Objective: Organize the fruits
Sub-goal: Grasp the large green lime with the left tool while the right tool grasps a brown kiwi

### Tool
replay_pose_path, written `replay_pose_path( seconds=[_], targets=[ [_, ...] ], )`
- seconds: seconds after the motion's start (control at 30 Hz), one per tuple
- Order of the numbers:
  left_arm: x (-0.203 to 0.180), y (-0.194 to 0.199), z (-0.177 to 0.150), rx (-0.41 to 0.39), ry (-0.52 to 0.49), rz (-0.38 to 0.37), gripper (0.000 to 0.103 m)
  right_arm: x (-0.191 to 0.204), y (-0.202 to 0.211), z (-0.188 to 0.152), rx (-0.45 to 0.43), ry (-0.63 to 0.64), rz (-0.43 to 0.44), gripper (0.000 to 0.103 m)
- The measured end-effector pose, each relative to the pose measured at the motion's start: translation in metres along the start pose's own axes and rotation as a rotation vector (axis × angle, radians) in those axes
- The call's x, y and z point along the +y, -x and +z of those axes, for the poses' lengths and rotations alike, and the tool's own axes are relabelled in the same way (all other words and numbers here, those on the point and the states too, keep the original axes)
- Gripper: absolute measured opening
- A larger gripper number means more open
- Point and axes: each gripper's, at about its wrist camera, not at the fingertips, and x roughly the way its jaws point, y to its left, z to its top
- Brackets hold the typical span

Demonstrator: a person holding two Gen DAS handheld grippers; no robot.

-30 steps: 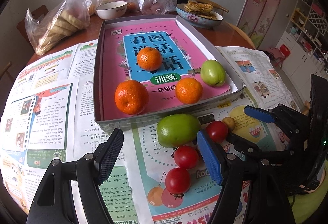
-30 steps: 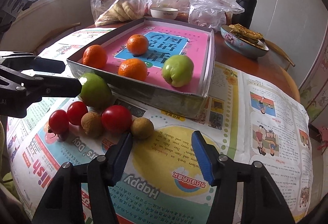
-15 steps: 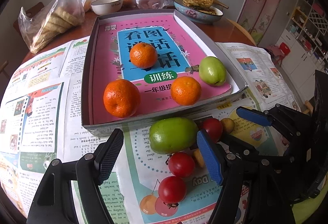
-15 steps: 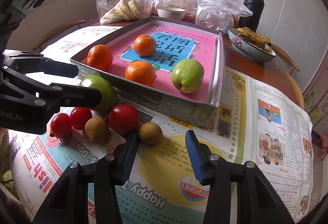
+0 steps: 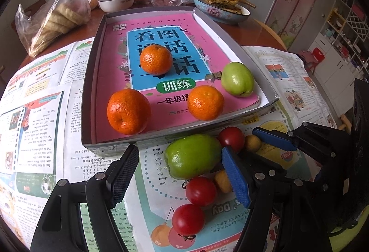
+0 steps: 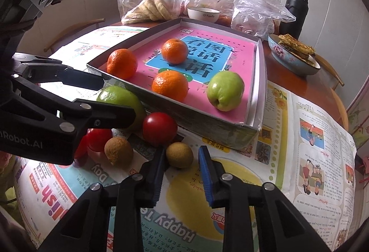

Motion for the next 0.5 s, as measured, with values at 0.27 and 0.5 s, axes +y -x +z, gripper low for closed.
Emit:
replay_pose_path(
  seconds=[0.27,0.5],
  targets=[
    [0.0024,-0.0033,0.0001,0.009,0.019,-0.021,0.075,-0.0004,-0.0011,0.0001,-0.002,-0.003,0.013,0.024],
    [0.0031,-0.0085,-0.0001,0.021,0.028,-0.035,0.076,-0.0027,-0.0004,-0.0018,-0.004,-0.015,0.017,0.024]
  ],
)
